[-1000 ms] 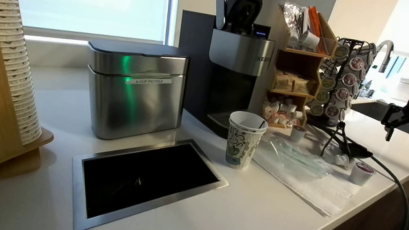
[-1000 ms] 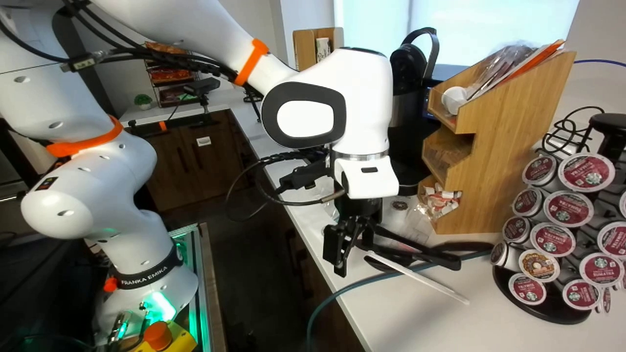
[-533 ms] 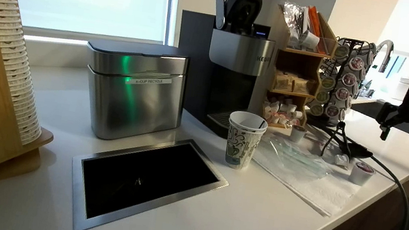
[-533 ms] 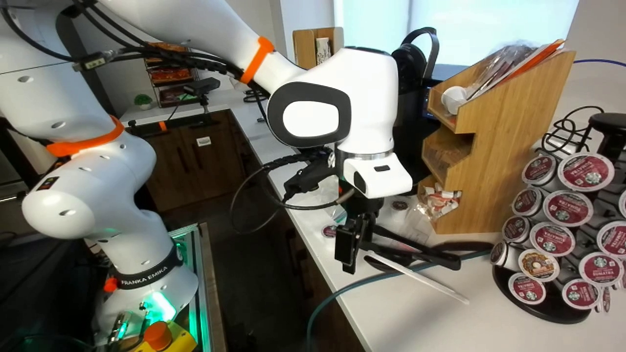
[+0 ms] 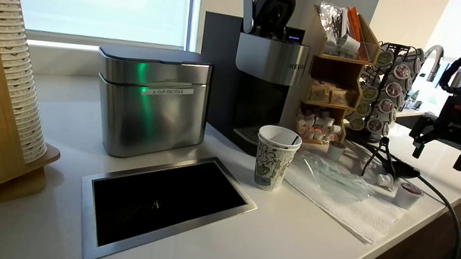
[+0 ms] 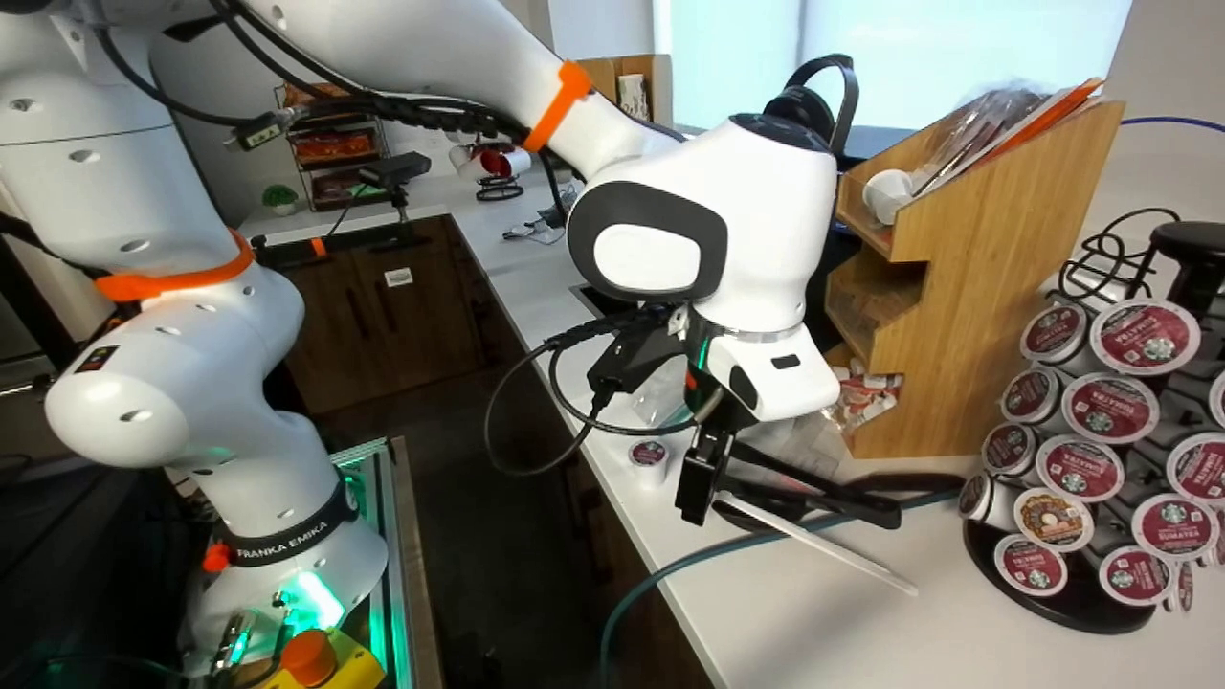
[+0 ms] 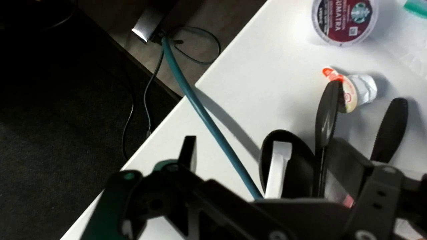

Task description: Put the straw on the wooden stand and put the cup on the stand of cups

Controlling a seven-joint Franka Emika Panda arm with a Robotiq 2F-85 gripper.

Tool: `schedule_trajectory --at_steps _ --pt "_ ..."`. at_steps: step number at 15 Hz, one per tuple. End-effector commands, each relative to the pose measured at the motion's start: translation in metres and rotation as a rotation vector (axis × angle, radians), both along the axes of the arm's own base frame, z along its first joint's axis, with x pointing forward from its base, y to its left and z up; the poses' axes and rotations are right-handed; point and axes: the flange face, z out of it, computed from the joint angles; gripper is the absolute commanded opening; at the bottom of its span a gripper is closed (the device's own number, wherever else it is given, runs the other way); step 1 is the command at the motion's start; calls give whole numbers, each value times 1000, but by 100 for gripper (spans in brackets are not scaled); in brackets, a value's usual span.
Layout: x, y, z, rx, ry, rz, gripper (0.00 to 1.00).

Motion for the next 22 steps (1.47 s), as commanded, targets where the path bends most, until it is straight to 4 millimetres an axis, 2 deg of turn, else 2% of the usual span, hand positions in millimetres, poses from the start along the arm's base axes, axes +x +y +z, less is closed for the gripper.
schedule_trajectory --at_steps 1,2,3,6,10,15,16,18,19,21,22 --pt "18 -6 -7 55 48 -54 100" --pt "21 -8 -8 51 66 -79 100" --pt "11 -4 -5 27 34 -37 100" --pt "15 -4 -7 15 24 -49 100" --pt "34 -11 -11 -36 -25 -108 100" --pt "55 -6 -22 -71 -43 -124 99" --pt "57 -4 -25 -73 -35 -123 90" --pt "60 -2 -30 -77 -24 -119 83" --pt "60 -2 -32 -75 -19 -118 72" --pt "60 -3 -35 -73 -12 -121 69" --pt "59 -3 -36 -71 -11 -123 61"
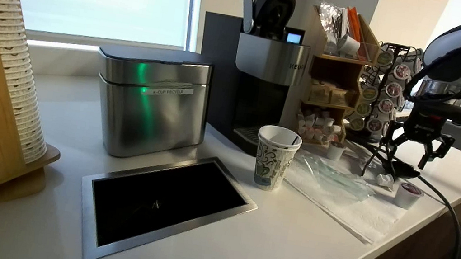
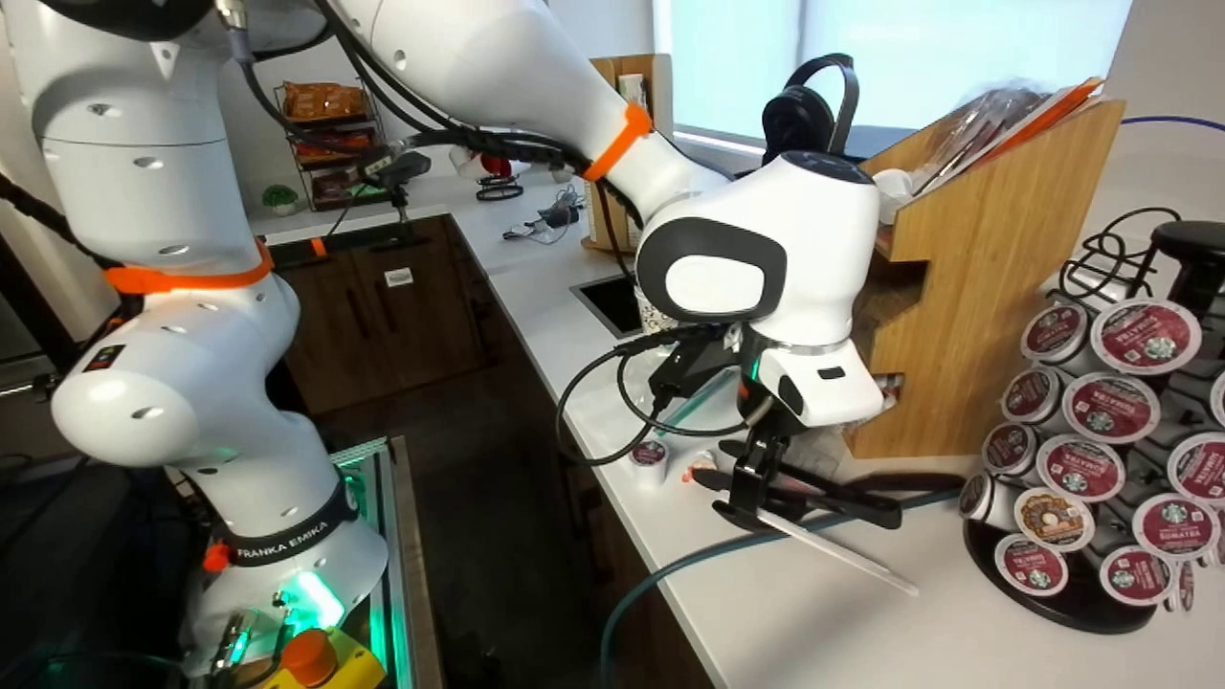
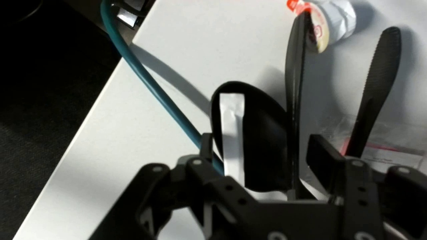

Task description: Put the straw on the wooden stand and put the cup on the stand of cups

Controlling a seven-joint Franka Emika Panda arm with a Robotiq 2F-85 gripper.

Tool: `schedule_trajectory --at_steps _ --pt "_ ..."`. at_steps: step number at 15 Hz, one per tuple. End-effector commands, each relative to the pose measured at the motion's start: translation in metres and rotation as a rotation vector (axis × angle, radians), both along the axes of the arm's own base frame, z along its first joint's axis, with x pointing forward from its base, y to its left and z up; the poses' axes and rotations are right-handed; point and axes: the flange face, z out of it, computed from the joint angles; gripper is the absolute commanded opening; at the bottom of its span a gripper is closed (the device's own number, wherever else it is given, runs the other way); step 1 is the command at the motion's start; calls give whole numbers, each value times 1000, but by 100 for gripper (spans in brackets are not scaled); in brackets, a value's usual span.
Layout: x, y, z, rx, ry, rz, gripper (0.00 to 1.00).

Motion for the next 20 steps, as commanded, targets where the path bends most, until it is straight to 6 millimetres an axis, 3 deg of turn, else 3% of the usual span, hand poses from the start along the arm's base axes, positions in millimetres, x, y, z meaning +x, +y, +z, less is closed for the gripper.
schedule_trajectory --at_steps 1,8,13,17,20 --pt "2 -4 -5 -9 4 -18 58" --pt "0 -6 -3 -9 -1 -25 1" --pt "-9 -4 9 -14 -1 -28 1" --pt "-28 9 49 -158 -121 3 1" --pt "-39 33 84 -265 -216 50 1"
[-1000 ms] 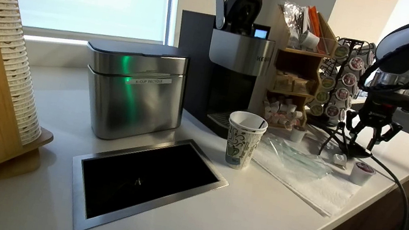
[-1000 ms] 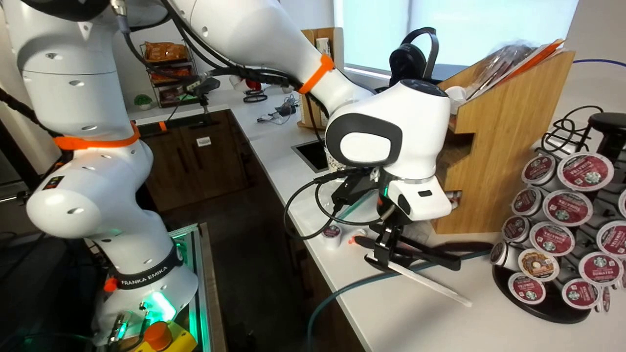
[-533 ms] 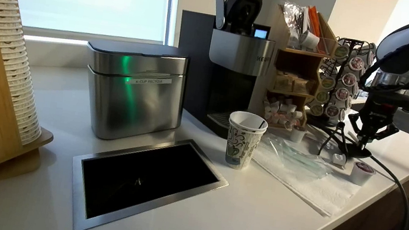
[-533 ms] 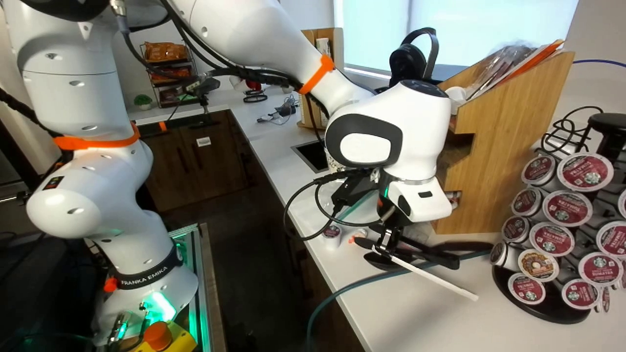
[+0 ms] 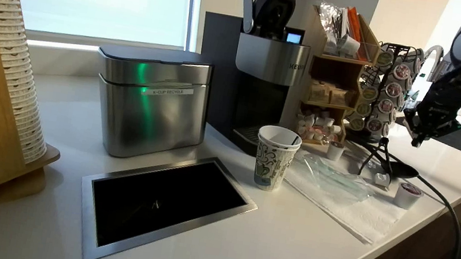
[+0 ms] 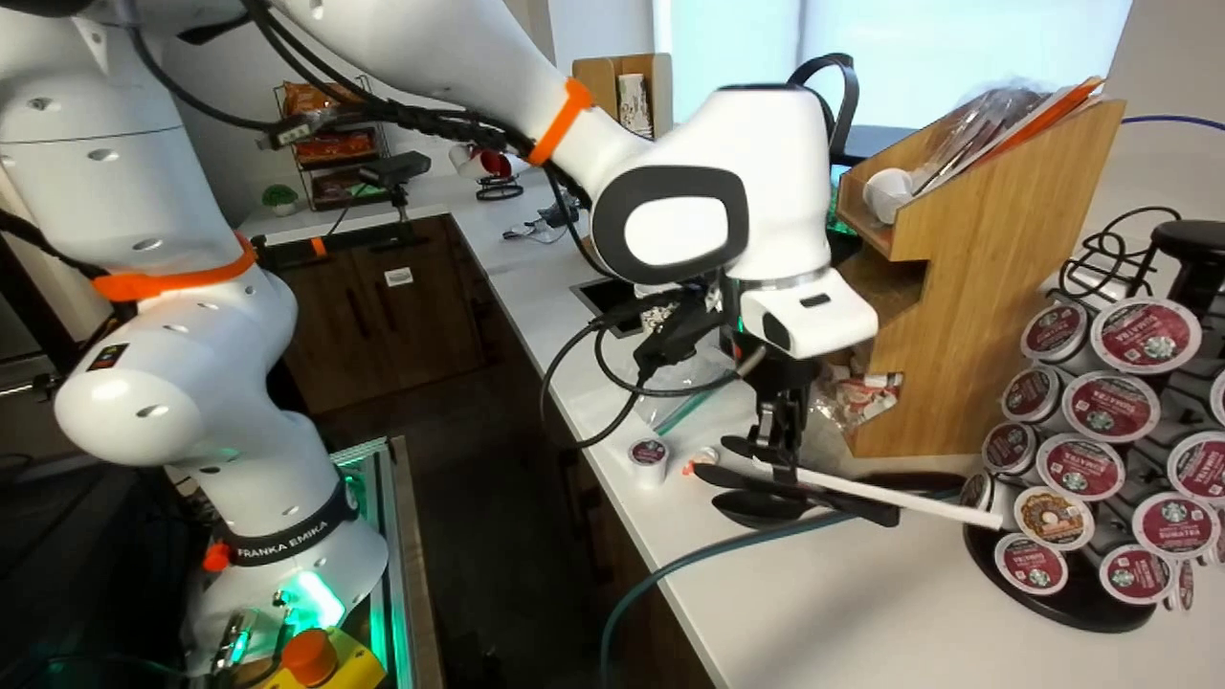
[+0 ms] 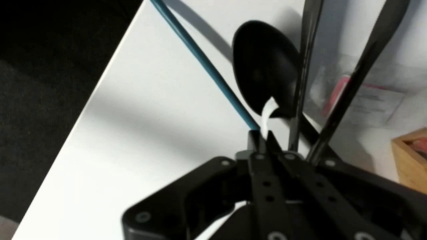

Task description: Put the straw on the wooden stand and put the cup on the stand of cups

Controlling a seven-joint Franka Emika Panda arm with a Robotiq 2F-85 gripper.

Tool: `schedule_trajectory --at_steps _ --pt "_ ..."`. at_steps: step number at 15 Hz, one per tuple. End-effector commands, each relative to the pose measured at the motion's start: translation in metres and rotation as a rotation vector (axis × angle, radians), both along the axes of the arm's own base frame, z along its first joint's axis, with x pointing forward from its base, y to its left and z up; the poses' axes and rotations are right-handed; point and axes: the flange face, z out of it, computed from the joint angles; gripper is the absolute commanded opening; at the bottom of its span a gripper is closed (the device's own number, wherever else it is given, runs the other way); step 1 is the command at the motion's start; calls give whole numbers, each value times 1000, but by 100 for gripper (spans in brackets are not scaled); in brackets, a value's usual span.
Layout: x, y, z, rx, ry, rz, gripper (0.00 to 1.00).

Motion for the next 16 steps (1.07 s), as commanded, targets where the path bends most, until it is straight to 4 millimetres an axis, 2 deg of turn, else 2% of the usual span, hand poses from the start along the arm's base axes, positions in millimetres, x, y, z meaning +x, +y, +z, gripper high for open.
schedule_trajectory --at_steps 1,4,8,11,12,14,16 --pt "-30 42 38 -94 -97 46 1" --pt "-42 79 65 -178 -190 69 1" --pt "-51 108 96 -309 -348 188 1" --pt "-57 106 127 -352 -455 147 1" --pt "-44 106 117 -327 -417 179 2" --pt "-49 103 130 -350 -439 166 2" --pt "-51 102 133 -355 -444 163 2"
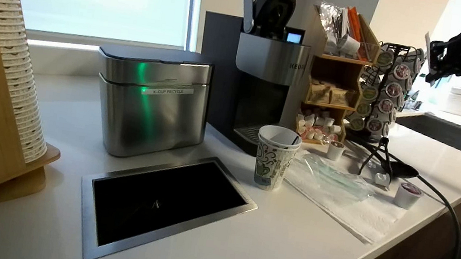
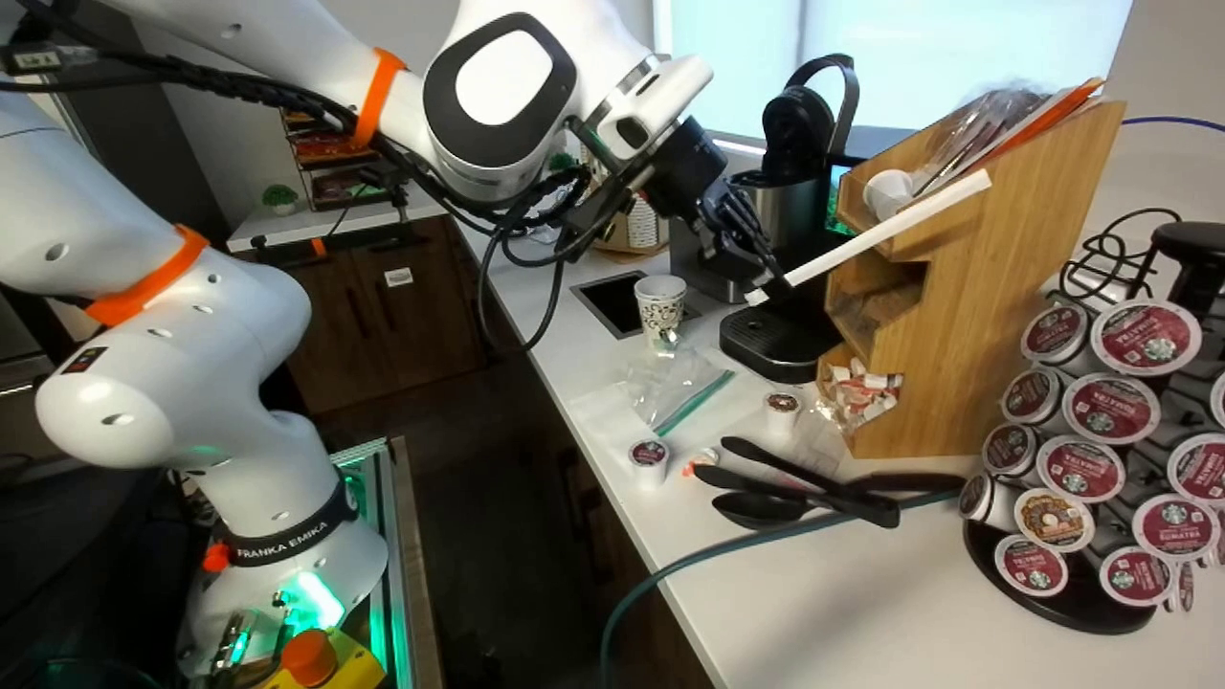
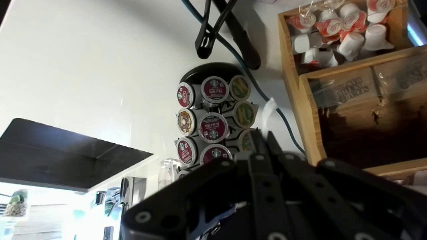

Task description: Put the straw on the wooden stand and put the cup on the stand of cups

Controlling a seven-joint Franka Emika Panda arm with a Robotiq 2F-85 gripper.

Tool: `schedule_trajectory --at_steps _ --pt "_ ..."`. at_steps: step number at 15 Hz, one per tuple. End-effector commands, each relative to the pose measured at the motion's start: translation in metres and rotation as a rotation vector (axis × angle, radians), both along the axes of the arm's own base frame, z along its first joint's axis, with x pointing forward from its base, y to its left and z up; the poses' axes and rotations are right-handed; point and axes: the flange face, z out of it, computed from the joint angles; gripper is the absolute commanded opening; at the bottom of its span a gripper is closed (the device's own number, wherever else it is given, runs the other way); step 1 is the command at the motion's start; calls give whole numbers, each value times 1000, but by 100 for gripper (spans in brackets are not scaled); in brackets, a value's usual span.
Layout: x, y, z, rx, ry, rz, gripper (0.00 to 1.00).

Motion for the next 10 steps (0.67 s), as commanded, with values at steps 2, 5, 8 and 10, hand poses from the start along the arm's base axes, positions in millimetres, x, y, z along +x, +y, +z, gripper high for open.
schedule_trajectory --at_steps 2,5,8,10 --pt "7 7 11 -11 -43 28 1" --pt "34 32 51 -126 -113 168 1" --pt "55 56 89 -225 -167 297 1" --pt "67 59 111 -269 -221 332 1"
